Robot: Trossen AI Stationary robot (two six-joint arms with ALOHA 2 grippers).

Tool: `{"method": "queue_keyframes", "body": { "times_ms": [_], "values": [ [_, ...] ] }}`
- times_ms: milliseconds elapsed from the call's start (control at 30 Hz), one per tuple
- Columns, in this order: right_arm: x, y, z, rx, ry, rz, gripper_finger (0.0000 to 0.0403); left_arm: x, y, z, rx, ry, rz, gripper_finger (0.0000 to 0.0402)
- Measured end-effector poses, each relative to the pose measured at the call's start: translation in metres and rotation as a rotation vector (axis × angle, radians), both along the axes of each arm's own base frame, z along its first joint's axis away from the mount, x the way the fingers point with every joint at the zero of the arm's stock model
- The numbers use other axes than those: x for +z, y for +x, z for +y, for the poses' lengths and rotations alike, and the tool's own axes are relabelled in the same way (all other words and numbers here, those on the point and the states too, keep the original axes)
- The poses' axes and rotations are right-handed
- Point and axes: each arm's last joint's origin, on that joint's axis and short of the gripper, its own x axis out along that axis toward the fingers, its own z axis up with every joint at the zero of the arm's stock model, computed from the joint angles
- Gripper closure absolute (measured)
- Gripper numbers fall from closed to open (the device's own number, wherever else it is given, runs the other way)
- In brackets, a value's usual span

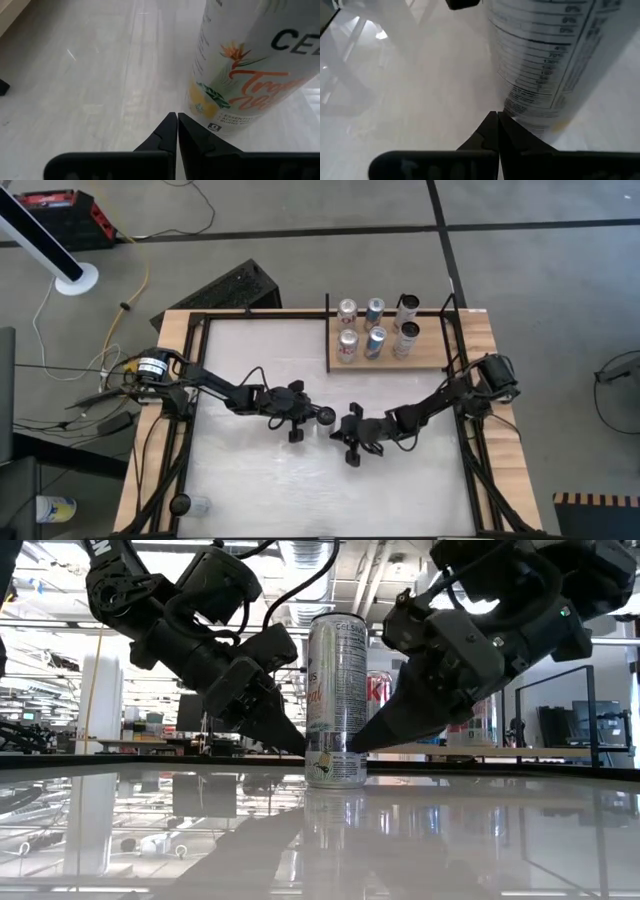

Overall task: Place canned beverage on shelf
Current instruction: Put the top white-yellow soda can on the shelf

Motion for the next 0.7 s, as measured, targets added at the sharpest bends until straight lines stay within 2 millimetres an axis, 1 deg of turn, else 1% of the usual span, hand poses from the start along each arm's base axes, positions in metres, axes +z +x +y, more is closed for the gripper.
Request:
{"method": "queue_keyframes", "body": {
  "times_ms": [133,333,500,700],
  "values": [
    [-0.003,-0.001,-0.005,-0.012,-0.012,0.039,0.0382,0.000,0.000,-0.004,-0.009,-0.003,-0.001,0.0401],
    [-0.004,-0.003,-0.005,-0.015,-0.020,0.067,0.0382,0.000,0.000,-0.008,-0.030,0.009,0.001,0.0401],
    [0.006,-0.008,-0.009,-0.031,-0.034,0.092,0.0382,0.000,-0.001,-0.008,-0.037,0.022,0.006,0.0401],
    [0.028,-0.018,-0.013,-0.069,-0.064,0.100,0.0382,-0.001,-0.001,-0.009,-0.040,0.023,0.012,0.0401]
  ]
}}
